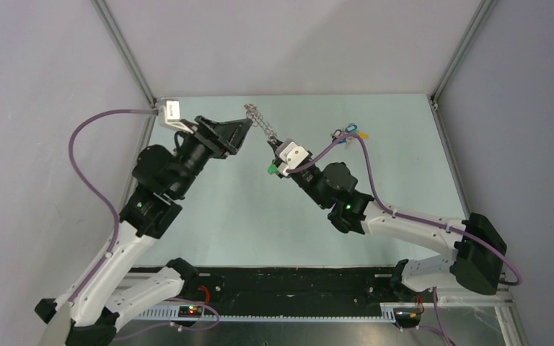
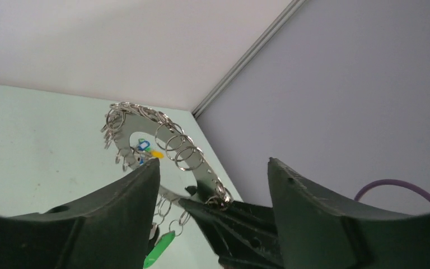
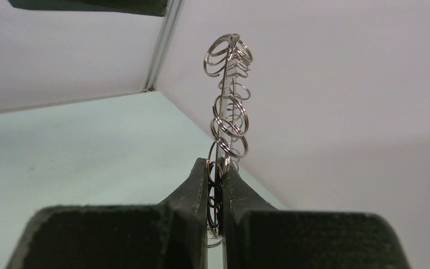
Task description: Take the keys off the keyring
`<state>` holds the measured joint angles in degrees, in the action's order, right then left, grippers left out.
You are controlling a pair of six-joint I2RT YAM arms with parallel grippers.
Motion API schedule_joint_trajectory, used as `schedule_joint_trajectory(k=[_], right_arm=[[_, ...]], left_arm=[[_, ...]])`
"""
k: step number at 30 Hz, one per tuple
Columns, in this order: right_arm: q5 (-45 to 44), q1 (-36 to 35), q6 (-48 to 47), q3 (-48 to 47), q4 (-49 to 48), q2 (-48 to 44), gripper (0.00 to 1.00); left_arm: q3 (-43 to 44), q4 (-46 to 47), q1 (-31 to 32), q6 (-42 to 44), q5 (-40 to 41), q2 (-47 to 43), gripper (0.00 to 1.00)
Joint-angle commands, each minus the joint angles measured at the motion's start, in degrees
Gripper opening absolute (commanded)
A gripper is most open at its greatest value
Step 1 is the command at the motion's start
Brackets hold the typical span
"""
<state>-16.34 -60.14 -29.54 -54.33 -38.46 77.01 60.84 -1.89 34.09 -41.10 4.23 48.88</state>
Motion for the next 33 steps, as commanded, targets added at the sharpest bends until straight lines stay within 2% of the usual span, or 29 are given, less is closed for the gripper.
schedule_joint_trajectory(k=[1, 5, 6, 10, 12, 14, 22, 27, 33], right_arm=[[6.94, 2.96, -9.08, -0.09, -1.75, -6.52, 0.00], [22.99, 8.67, -8.24, 0.04, 1.67, -11.29, 0.00], [27.71, 10.60, -7.85, -0.06, 1.87, -12.20, 0.00], [36.17, 14.47, -4.86, -1.76, 3.70, -14.85, 0.00], [38.94, 15.91, -2.93, -2.84, 4.34, -15.71, 0.00], [41.39, 17.17, -0.83, -3.58, 4.41, -16.66, 0.00], [48.63, 20.00, 6.35, -5.56, 4.24, -18.73, 0.00], [50.43, 20.26, 9.10, -5.61, 3.85, -19.68, 0.00], [51.82, 20.25, 12.82, -5.57, 2.50, -20.45, 0.00]], left_arm=[[0.04, -1.72, -0.55, 7.30, -2.53, -4.12, 0.77], [-4.96, -2.59, -0.52, 13.03, -5.24, -7.75, 0.85], [-7.82, -1.10, -0.54, 13.53, -5.96, -8.71, 0.86], [-15.32, 7.21, -0.48, 14.63, -11.15, -8.22, 0.87], [-16.91, 10.93, -0.07, 15.67, -16.58, -6.74, 0.87], [-17.06, 12.29, 1.32, 17.44, -17.57, -5.21, 0.86], [-18.58, 21.37, 8.48, 28.25, -15.46, -1.91, 0.85], [-18.42, 28.92, 9.17, 29.78, -17.10, 1.46, 0.72], [-19.52, 35.50, 9.31, 30.13, -18.22, 4.03, 0.69]])
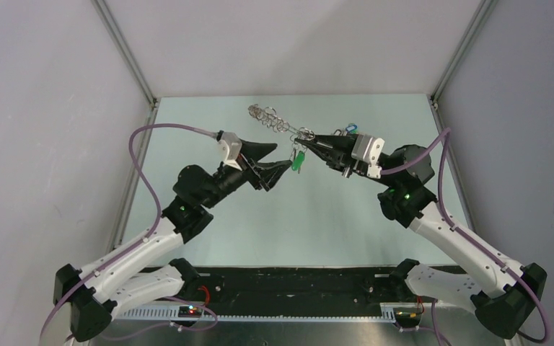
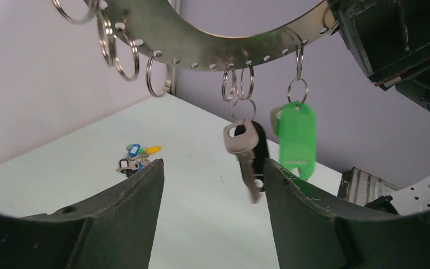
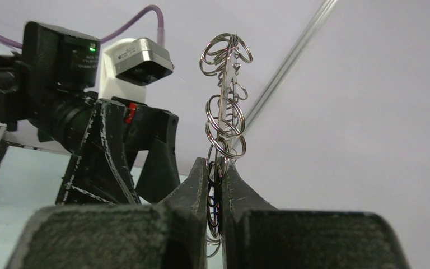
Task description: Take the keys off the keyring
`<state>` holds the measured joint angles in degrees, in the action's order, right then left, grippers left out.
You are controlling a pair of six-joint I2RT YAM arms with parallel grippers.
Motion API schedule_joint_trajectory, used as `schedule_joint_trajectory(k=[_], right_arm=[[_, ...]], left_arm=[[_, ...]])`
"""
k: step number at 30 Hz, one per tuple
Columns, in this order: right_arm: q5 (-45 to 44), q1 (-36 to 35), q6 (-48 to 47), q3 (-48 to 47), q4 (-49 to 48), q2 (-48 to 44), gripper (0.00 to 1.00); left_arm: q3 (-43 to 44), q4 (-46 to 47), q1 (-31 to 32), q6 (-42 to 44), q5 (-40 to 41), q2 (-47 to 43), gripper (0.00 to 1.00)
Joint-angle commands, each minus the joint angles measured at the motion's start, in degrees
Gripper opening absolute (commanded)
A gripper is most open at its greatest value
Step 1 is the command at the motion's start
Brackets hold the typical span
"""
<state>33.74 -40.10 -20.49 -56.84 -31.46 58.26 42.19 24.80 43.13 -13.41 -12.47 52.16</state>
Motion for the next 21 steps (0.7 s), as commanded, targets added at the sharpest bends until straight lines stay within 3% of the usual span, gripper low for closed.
schedule_joint_trajectory(k=[1, 8, 21], right_arm=[[1.80, 0.20, 4.13, -3.04, -4.73, -1.77, 0.00], [2.04, 0.25, 5.38, -3.10, -5.55, -1.69, 0.00], [2.16, 0.21, 8.73, -3.13, -10.39, -0.42, 0.00]], left_arm=[[-0.92, 9.32, 0.23, 2.38, -1.65, 0.88, 0.69], [-0.35, 12.21, 0.28, 1.26, -5.56, 2.53, 0.70], [1.64, 13.67, 0.39, -0.69, -5.85, 6.37, 0.61]])
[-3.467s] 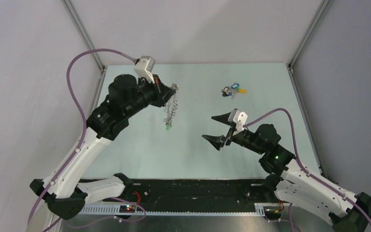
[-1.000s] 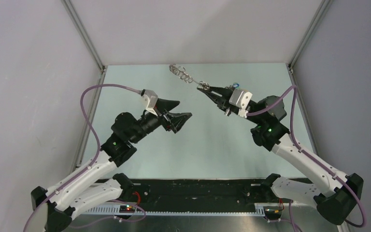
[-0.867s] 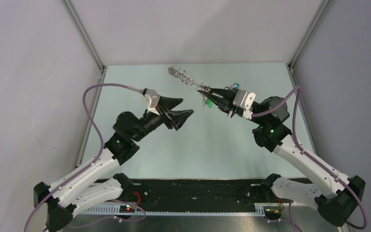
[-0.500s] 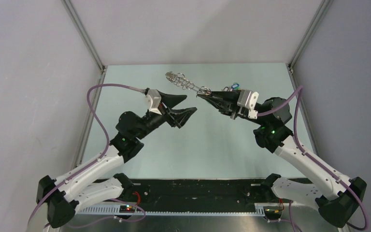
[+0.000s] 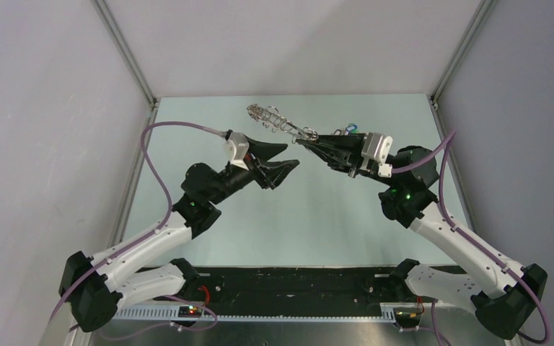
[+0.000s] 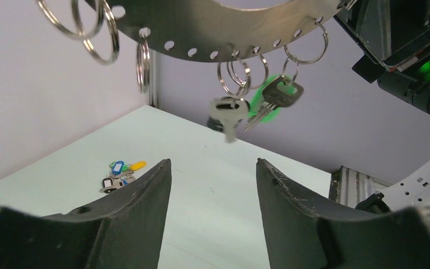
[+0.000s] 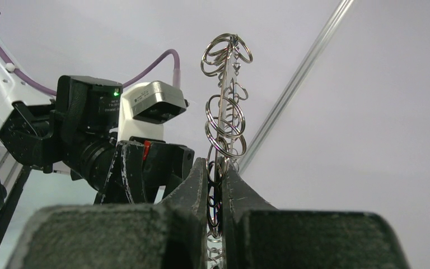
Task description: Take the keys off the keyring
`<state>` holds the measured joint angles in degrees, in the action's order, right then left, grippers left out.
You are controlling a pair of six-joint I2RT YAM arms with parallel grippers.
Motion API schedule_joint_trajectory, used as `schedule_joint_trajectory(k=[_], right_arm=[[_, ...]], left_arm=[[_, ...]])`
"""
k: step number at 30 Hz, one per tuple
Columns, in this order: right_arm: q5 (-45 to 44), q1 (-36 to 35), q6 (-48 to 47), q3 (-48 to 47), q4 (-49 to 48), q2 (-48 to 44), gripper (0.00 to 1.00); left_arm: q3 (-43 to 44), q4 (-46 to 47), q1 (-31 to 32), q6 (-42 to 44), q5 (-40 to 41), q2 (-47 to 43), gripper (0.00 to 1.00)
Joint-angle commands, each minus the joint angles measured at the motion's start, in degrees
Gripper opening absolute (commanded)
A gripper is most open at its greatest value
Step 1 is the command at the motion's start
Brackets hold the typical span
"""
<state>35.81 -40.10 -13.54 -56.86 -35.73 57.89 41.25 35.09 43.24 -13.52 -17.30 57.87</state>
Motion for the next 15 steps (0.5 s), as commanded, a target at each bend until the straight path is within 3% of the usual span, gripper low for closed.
schedule_joint_trajectory(k=[1, 8, 15], right_arm=[[0.06, 0.20, 1.90, -3.05, -6.49, -0.01, 0.00], [-0.20, 0.27, 2.41, -3.08, -7.23, 0.21, 0.00], [-0.04, 0.17, 2.98, -3.08, -7.88, 0.64, 0.00]], left_arm=[[2.64, 3.39, 0.32, -0.88, -0.96, 0.98, 0.61], [3.96, 4.13, 0.55, -1.61, -2.15, 1.71, 0.61], [5.24, 4.93, 0.87, -2.11, -3.17, 2.81, 0.55]])
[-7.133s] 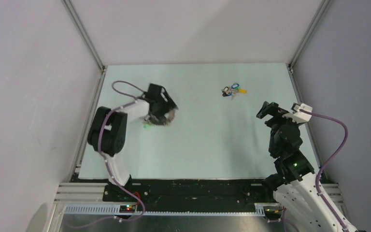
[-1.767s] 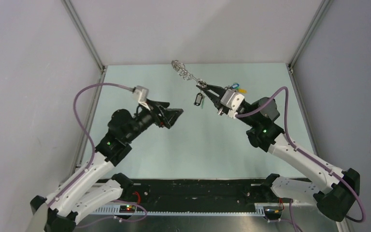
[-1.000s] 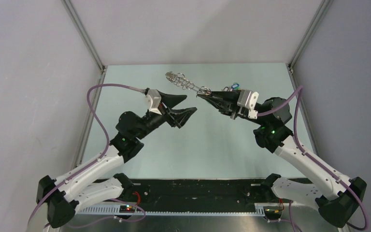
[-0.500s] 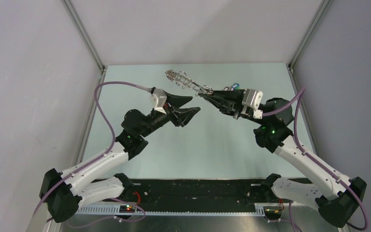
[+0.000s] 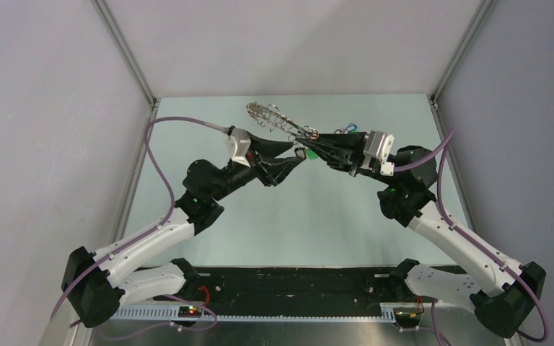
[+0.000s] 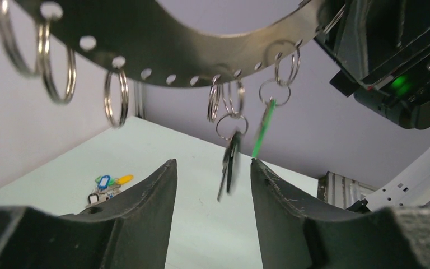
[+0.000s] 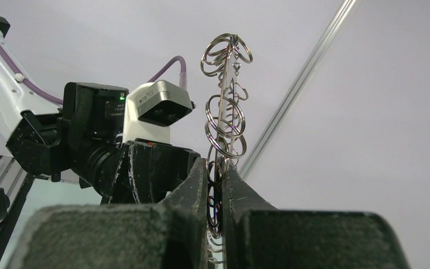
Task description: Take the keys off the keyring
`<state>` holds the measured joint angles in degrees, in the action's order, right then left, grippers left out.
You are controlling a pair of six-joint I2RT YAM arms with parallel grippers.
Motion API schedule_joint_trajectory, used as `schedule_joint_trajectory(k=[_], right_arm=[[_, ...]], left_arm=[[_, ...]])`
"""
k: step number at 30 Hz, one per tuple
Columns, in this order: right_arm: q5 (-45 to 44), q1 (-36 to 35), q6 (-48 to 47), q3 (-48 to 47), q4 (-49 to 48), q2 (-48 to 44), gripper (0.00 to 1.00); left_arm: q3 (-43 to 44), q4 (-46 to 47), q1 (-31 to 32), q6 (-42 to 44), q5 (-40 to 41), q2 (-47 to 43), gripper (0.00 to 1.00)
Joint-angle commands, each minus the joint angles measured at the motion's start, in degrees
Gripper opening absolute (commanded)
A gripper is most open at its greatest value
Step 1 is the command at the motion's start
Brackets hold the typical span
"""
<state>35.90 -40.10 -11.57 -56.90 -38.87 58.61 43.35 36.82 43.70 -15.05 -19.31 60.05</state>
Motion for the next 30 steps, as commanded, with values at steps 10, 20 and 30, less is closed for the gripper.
schedule_joint_trajectory(k=[10, 20, 30], right_arm=[[-0.11, 0.14, 1.64, -3.04, -5.28, -0.24, 0.00], [-0.48, 0.14, 1.89, -3.04, -5.80, -0.41, 0.00], [-2.57, 0.10, 2.21, -3.00, -4.92, -0.72, 0.00]], left_arm=[[5.05, 3.52, 0.49, -1.31, -2.14, 2.89, 0.34], [5.10, 3.73, 0.46, -1.81, -2.30, 3.33, 0.24], [5.13, 4.23, 0.59, -2.21, -2.70, 3.08, 0.00]])
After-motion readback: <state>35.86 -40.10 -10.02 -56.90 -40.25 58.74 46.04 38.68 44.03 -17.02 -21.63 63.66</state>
